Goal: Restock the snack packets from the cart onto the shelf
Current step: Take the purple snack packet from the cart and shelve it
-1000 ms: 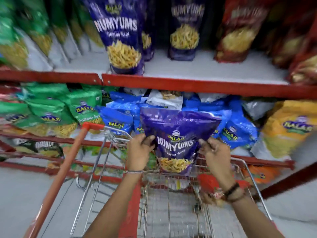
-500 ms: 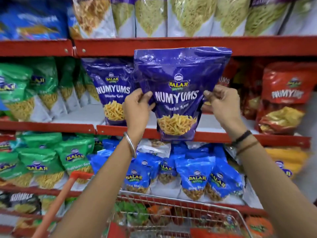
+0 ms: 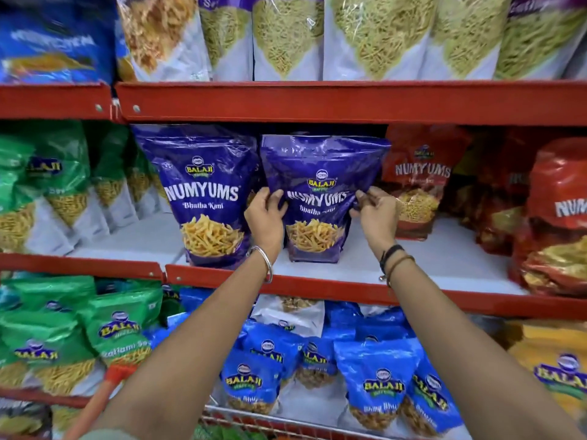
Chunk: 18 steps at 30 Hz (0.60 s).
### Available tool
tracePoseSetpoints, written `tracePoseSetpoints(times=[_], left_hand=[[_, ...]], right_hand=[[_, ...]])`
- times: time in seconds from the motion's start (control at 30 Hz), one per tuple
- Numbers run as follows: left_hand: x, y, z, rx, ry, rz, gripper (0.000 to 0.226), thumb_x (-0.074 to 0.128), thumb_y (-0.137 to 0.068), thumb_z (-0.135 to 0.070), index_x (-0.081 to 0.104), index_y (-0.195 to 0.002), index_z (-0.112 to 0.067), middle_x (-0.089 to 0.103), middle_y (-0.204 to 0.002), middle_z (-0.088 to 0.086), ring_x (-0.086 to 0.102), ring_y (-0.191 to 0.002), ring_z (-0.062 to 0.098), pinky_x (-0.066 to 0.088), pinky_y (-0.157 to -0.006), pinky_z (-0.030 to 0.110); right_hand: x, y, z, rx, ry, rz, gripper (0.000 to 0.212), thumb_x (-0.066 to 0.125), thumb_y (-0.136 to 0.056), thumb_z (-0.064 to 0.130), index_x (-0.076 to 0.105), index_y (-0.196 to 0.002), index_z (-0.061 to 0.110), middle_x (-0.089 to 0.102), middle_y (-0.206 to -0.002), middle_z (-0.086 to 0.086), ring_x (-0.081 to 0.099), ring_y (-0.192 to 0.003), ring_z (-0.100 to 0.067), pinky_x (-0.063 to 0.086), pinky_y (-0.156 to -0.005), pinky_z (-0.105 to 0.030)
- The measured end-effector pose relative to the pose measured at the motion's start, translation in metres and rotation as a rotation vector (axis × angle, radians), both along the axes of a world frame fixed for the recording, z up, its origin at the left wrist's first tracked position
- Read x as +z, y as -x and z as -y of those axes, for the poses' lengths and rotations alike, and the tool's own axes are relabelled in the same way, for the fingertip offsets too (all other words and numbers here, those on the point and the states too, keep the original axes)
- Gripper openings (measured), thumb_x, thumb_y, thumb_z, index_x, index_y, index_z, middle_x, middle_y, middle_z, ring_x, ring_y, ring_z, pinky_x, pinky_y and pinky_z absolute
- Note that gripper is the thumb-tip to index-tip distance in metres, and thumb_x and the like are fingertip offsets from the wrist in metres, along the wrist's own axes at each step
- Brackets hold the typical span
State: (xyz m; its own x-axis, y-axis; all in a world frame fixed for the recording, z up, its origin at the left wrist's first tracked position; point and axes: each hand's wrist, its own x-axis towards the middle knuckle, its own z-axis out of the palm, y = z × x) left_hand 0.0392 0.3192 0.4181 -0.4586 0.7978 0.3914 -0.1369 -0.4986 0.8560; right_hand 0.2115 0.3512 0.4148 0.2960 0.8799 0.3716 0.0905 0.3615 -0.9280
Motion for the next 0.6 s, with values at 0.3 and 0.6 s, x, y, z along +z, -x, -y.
tracePoseSetpoints(times=[0.3,0.6], left_hand=[[-0.031,0.010,-0.036,0.069,0.096,-0.399,0.036,0.039,-0.093,-0.037,0.042,-0.121,-0.014,0.051,-0.119,0.008,0.052,-0.108,0.020,0.045,-0.097,0.041],[-0.048,0.008,-0.014,-0.370,0.314,-0.540,0.082,0.005,-0.053,-0.089,0.006,-0.131,-0.061,0.009,-0.158,-0.002,0.013,-0.140,0.013,0.011,-0.117,0.048]], right_hand=[[-0.018,-0.003,-0.016,0.081,0.076,-0.118,0.014,0.051,-0.090,0.037,0.060,-0.080,0.032,0.068,-0.085,0.003,0.064,-0.084,-0.018,0.050,-0.083,-0.041],[-0.049,0.002,0.001,0.242,0.347,0.122,0.095,0.021,-0.048,0.097,0.058,-0.107,0.033,0.063,-0.123,-0.014,0.058,-0.111,-0.032,0.040,-0.105,-0.054]])
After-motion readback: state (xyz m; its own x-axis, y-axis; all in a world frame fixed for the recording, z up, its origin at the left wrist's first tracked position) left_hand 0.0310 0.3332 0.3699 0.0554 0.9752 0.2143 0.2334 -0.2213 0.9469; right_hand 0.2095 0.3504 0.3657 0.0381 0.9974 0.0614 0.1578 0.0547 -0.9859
